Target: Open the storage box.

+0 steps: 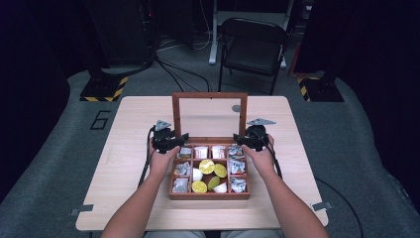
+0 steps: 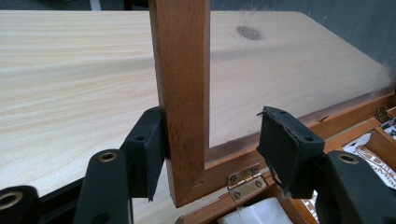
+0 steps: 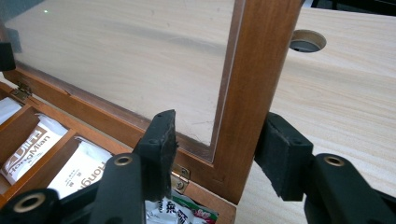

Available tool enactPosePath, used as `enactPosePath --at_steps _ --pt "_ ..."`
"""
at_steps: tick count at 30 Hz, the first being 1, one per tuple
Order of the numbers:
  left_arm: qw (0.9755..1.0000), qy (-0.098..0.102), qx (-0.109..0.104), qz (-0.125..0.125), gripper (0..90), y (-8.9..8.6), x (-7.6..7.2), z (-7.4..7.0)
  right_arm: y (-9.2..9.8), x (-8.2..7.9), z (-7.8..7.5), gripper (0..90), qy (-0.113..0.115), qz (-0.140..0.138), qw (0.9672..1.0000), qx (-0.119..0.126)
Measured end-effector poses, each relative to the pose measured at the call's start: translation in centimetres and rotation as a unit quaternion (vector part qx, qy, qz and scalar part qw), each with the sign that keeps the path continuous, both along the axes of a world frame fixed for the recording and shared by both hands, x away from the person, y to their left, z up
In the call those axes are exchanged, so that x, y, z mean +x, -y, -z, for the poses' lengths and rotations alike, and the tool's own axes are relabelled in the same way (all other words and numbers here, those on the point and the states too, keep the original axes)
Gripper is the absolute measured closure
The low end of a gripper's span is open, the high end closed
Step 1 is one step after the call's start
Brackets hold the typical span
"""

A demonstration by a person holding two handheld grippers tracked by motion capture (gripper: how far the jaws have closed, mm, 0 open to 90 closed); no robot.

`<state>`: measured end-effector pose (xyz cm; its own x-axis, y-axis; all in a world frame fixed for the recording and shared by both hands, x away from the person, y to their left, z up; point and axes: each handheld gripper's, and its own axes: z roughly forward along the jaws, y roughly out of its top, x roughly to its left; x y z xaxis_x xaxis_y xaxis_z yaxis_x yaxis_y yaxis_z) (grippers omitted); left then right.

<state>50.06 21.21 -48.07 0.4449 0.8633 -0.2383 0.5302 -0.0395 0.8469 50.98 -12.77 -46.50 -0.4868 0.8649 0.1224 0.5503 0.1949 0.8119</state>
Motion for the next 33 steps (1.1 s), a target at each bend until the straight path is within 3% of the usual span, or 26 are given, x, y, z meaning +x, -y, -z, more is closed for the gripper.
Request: enactPosePath --at_steps 8,14,18,22,30,33 --pt "1.0 -0.003 -0.002 0.0 38.8 0.1 0.3 0.2 -0.2 0.4 0.0 47.3 -0.007 0.003 0.9999 -0.007" --pt "0.9998 -0.01 -0.018 0.0 37.3 -0.1 0.5 0.3 -0.1 0.6 0.1 46.0 -0.016 0.002 0.9999 -0.001" --pt "0.9998 -0.012 -0.016 0.0 37.3 -0.1 0.7 0.4 -0.2 0.8 0.1 44.9 -0.022 0.003 0.9997 0.003" --pt "0.9998 -0.02 0.005 0.004 37.3 0.1 1.0 0.3 -0.3 1.0 0.2 44.0 -0.028 0.007 0.9996 -0.001" --pt "0.9993 -0.037 0.011 0.002 38.0 0.4 1.5 0.6 -0.2 1.3 0.5 44.0 -0.042 0.01 0.9991 -0.001" --pt "0.9991 -0.043 0.0 0.001 37.4 0.3 1.7 0.8 -0.1 1.5 0.6 44.0 -0.051 0.009 0.9986 0.011"
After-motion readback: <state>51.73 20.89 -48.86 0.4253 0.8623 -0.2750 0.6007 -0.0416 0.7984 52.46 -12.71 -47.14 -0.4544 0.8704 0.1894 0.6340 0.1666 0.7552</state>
